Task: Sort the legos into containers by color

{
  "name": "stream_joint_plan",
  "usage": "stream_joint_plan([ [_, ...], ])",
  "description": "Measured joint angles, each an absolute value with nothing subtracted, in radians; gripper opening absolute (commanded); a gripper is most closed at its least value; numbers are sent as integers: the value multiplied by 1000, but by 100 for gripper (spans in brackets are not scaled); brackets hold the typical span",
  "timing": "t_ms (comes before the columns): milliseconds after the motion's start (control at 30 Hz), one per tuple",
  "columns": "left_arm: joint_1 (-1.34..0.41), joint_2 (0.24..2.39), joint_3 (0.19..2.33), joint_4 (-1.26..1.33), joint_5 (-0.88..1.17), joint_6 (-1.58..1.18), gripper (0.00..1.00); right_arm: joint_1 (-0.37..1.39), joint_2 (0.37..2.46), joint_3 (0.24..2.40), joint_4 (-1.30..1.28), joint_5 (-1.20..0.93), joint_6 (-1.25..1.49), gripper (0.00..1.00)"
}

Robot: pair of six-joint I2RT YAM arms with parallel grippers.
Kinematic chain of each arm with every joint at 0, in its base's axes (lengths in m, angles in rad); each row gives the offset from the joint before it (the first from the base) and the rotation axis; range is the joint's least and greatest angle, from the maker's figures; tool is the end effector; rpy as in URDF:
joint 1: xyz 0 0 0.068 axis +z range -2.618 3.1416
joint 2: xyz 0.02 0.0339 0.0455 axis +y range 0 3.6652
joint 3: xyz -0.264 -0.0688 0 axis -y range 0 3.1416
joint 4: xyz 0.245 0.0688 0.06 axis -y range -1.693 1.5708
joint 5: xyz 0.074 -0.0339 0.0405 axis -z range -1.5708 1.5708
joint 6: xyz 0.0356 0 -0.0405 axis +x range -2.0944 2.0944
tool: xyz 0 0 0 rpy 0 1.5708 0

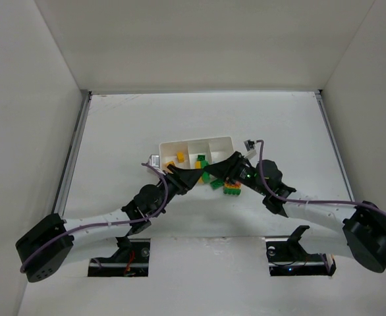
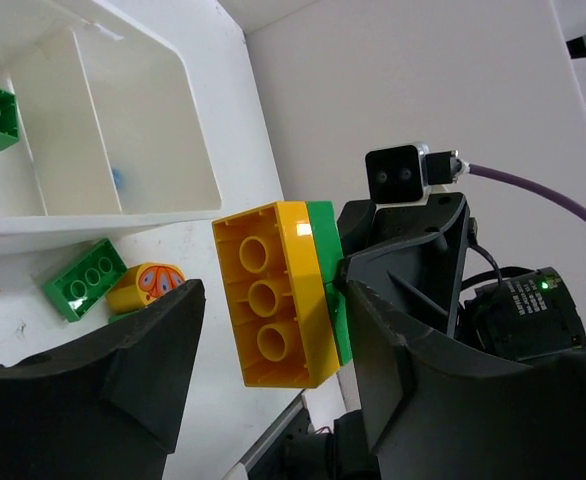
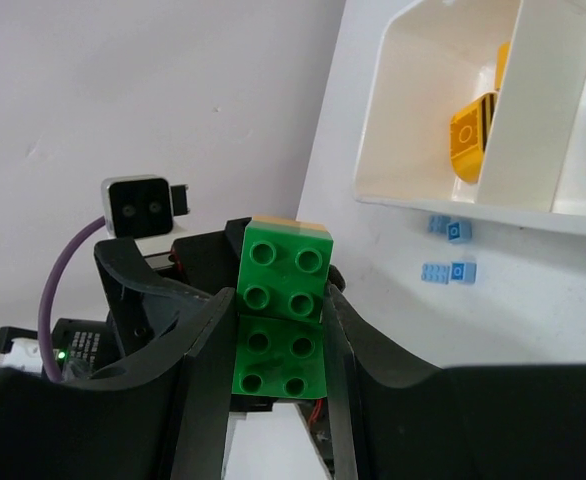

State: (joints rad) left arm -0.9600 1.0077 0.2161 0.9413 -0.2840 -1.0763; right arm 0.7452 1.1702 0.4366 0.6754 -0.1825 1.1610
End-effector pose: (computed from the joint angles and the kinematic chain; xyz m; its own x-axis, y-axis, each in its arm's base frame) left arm 0.1234 -0.1588 0.2207 -0.5117 -0.7424 -0.4325 0.3731 0.2615 -0.8902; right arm 0.1779 0.1729 0.2308 -0.7508 0.5345 -0.3881 -0.2795 0.2752 0.9199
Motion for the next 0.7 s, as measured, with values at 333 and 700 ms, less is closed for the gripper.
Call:
stream_joint_plan([
  [333,-952,961,216,979,-272,-1092,45,741,1166,437,752,-215,1239,30],
  [700,-945,858,216,985,-290,-1102,19,761,1190,472,836,-220,1298,37],
])
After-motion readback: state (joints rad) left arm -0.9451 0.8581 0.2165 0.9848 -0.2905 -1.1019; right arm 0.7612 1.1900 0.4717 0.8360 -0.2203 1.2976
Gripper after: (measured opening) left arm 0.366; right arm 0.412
